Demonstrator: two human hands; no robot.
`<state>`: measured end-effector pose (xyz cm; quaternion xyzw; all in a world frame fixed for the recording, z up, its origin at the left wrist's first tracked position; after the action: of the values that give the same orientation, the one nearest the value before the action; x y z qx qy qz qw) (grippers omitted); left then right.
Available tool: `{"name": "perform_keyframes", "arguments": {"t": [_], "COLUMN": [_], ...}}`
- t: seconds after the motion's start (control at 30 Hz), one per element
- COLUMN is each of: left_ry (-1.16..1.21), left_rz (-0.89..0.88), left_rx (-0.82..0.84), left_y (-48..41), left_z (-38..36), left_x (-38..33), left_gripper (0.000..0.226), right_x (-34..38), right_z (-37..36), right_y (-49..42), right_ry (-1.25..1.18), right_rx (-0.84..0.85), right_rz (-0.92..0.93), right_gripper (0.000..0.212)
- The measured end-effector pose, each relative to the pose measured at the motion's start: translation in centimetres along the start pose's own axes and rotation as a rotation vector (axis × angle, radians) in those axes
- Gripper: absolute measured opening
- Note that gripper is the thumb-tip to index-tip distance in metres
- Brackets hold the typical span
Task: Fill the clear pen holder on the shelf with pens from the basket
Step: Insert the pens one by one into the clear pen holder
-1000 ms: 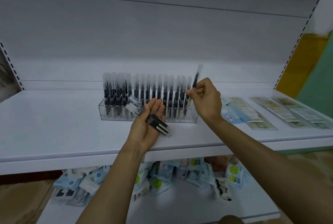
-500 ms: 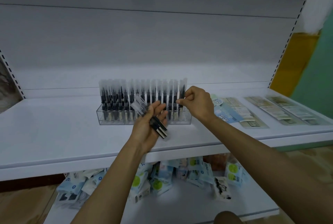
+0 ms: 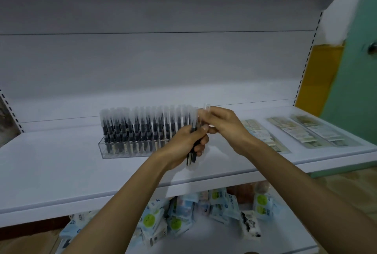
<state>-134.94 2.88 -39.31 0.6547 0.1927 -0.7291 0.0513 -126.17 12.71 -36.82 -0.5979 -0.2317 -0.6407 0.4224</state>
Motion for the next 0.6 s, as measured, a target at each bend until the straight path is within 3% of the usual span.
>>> {"name": "perform_keyframes", "arguments": {"t": [0.07,0.17,0.33,0.5,0.6], "left_ry": [-0.017,0.013,0.077,0.234,0.110], "left_rz": [0.025,0.070,0.130,0.098,0.011], "left_rx": [0.025,0.022,0.052,-0.157,-0.246], "left_y": [-0.5,-1.1,-1.4,-1.9,-2.1], "left_z": [-0.9,-1.6,-2.7,-3.5,-3.3], "left_x": [-0.5,-0.8,0.0,2.4,3.2], "left_gripper": [0.023,0.026,0.021,0.028,0.030], "right_x": [-0.1,-0.5,-2.5,-3.7,-3.8], "right_z": [0.7,1.8,2.7,2.5,2.7], "right_y": [0.0,-0.1,0.1,-0.2,-0.5], "right_ry": [-0.031,-0.082,-0.196,-0.207,-0.140], "right_rx": [0.094,0.095,0.067,-0.006,0.017], "right_rz": [-0.024,-0.040,-0.072,-0.105,-0.117], "right_gripper": [0.012,0.029,0.030,0.026,0.023]}}
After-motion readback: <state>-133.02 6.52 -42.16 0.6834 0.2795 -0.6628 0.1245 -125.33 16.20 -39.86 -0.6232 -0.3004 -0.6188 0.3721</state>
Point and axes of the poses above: each hand's wrist, its own y-axis away from the middle knuckle, its own z-axis out of the back of the hand, x = y × z, the point moved 2 cm from there along -y, towards the middle knuckle, and after that the axes turned 6 degrees about -z, right-handed, at the moved point
